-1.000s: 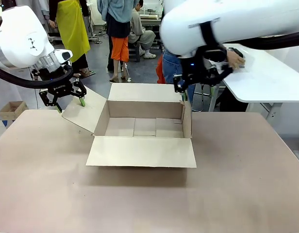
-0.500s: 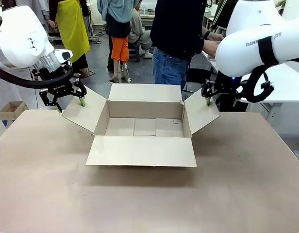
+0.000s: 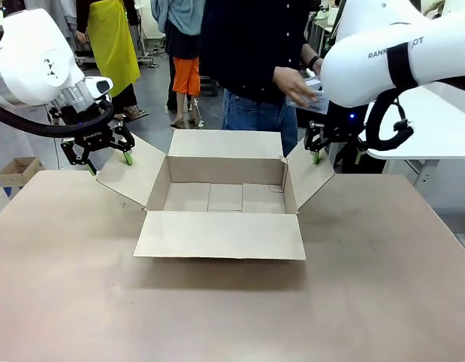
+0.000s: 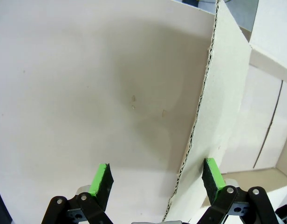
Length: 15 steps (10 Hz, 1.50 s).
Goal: Pack the gift set into the box.
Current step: Place both hands on the side flaps of the Package Box and spread them outward, then lift both hands away from the flaps of the Package Box.
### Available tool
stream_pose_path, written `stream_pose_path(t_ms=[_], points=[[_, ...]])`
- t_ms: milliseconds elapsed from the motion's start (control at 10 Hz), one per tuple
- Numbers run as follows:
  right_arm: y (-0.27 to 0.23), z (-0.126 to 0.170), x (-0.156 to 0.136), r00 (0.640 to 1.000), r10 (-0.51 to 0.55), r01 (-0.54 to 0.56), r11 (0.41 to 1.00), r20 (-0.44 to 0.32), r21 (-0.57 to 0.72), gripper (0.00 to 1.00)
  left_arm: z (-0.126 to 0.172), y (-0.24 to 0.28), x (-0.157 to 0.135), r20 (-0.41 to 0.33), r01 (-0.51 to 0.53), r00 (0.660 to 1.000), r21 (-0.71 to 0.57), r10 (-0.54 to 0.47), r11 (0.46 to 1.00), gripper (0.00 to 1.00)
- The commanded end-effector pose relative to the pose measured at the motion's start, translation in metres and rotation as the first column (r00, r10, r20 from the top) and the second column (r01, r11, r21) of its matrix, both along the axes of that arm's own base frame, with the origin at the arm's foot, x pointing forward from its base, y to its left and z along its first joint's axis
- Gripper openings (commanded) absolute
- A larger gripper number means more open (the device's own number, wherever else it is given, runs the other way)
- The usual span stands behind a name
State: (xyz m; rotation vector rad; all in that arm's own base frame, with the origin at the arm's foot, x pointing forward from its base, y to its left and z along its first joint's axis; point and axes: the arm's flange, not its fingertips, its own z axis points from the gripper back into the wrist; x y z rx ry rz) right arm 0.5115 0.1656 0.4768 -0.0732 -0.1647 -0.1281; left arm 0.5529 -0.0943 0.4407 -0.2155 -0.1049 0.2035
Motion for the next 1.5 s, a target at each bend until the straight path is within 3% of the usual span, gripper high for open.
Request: stream_pose_path(t_ms=[0,1400], points=[[-0.0001,0.0022,0.0044,1.000,-0.024,0.024,1.000,0.005,-0.013,1.00,0.0019,-0.0004,-0.0015,-0.003,-0.013,1.000,0.014,0.013,1.000,1.00],[-0.0001,0.0022,0.0044,1.000,-0.024,0.024,1.000,0.005,-0.013,1.00,0.0019,-0.0004,-0.0015,-0.003,-0.013,1.000,0.014,0.013,1.000,1.00]])
